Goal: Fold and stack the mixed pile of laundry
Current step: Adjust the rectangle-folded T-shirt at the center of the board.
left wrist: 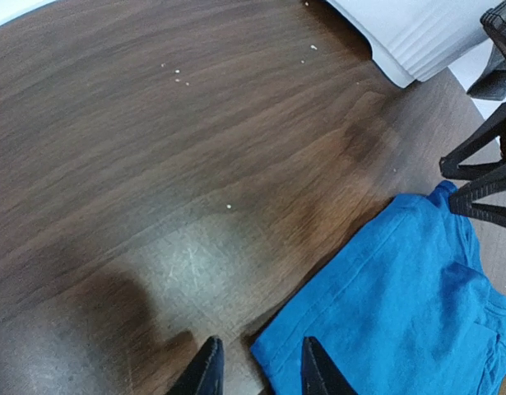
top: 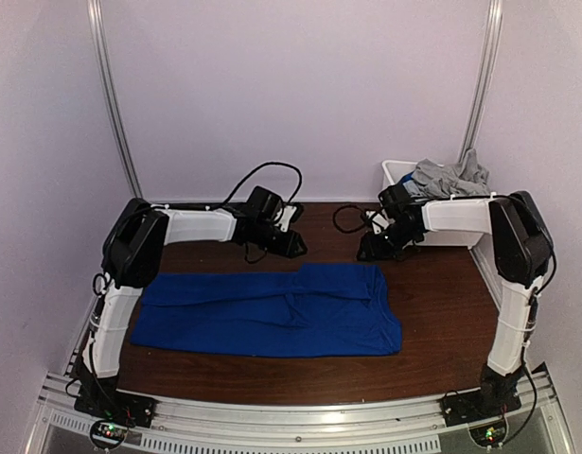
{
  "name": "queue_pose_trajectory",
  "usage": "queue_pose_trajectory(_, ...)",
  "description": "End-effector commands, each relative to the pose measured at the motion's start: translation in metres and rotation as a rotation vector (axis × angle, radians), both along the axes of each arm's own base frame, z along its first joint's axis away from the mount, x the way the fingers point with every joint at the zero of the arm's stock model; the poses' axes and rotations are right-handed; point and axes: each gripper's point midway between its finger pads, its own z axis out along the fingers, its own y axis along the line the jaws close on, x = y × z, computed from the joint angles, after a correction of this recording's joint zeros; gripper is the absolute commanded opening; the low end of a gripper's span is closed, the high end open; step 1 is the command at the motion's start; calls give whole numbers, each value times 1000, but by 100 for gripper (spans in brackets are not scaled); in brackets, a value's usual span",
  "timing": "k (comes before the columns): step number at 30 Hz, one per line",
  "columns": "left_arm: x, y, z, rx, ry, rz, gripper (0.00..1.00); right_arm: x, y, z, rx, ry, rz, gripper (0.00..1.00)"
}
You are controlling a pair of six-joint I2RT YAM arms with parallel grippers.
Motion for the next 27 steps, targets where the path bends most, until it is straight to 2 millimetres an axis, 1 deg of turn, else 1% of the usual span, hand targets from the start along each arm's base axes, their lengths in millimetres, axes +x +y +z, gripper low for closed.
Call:
queue_pose_trajectory(1,1,-8,-18,-7,72,9,33,-2,0,-14,21,34,7,40)
queue_pose_trajectory(3,0,-8,-26,6,87,12,33,-3,0,-18,25,48,6,40)
queue_pose_trajectory(8,-8,-10,-38,36,102,1,34,-2,2,-28,37,71,6,39)
queue_pose_trajectory(12,-12,-13,-44,44,113,-10,35,-2,6,-33,51,81,11,38)
queue_pose_trajectory(17,-15,-16,-50,42,126,-17,36,2,10,-34,65,86,17,36)
queue_pose_trajectory(21,-16,-21,-48,23,130,-33,31,6,14,-27,90,77,21,32)
queue_pose_trajectory(23,-16,-23,-46,13,128,-37,27,7,17,-22,103,70,22,27)
queue_pose_trajectory(27,-13,-26,-36,-3,105,-42,15,9,18,-12,114,55,24,15)
